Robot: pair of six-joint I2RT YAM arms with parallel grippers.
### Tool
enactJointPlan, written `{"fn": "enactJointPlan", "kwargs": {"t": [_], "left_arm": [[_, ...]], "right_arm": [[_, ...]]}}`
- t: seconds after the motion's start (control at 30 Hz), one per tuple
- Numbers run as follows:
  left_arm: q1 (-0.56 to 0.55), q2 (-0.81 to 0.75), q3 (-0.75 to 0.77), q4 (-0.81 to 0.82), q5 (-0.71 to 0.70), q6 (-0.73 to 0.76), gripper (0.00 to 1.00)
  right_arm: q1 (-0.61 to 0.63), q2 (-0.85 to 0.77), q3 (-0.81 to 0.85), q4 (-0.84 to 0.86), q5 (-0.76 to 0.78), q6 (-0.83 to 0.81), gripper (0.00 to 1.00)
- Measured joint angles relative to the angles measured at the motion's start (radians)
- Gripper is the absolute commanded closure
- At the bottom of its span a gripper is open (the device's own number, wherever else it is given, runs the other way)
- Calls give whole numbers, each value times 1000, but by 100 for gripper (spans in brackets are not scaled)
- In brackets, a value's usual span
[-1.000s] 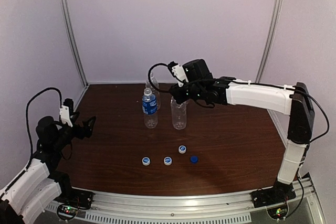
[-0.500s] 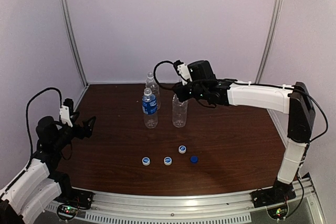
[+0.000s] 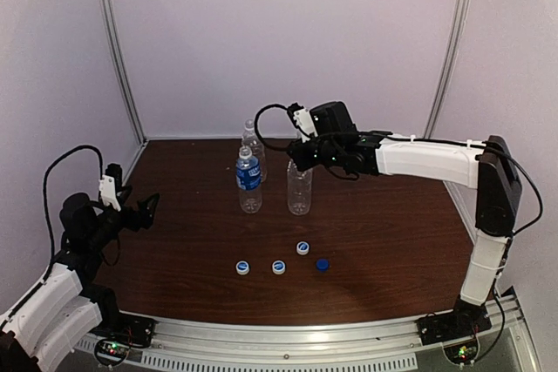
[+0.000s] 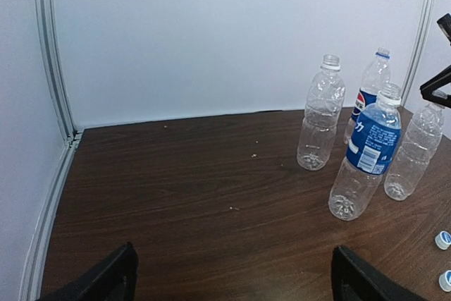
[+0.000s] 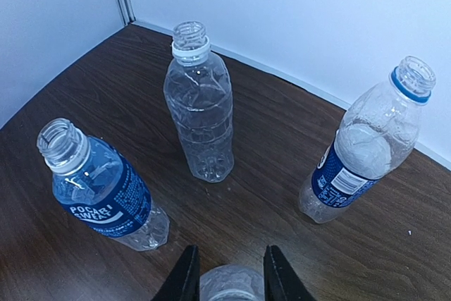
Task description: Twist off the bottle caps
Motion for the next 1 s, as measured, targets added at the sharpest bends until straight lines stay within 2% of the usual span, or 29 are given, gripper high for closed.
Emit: {"fn": "enactJointPlan", "kwargs": {"t": [0.1,0.17,0.2,0.27,0.4,0.67,1.0], "left_arm": [[0,0,0,0,0,0,3],[0,0,0,0,0,0,3],[0,0,0,0,0,0,3],[0,0,0,0,0,0,3],[0,0,0,0,0,0,3],[0,0,0,0,2,0,3],[0,0,0,0,3,0,3]], "right_arm": [[0,0,1,-1,-2,0,67],[0,1,1,-2,-3,3,55],[0,1,2,-3,-4,0,48],[0,1,4,-13,-6,3,27],[0,1,9,-31,-14,1,1],[0,0,26,-48,-21,-6,0],[-3,-36,161,-93,-21,-45,0]]}}
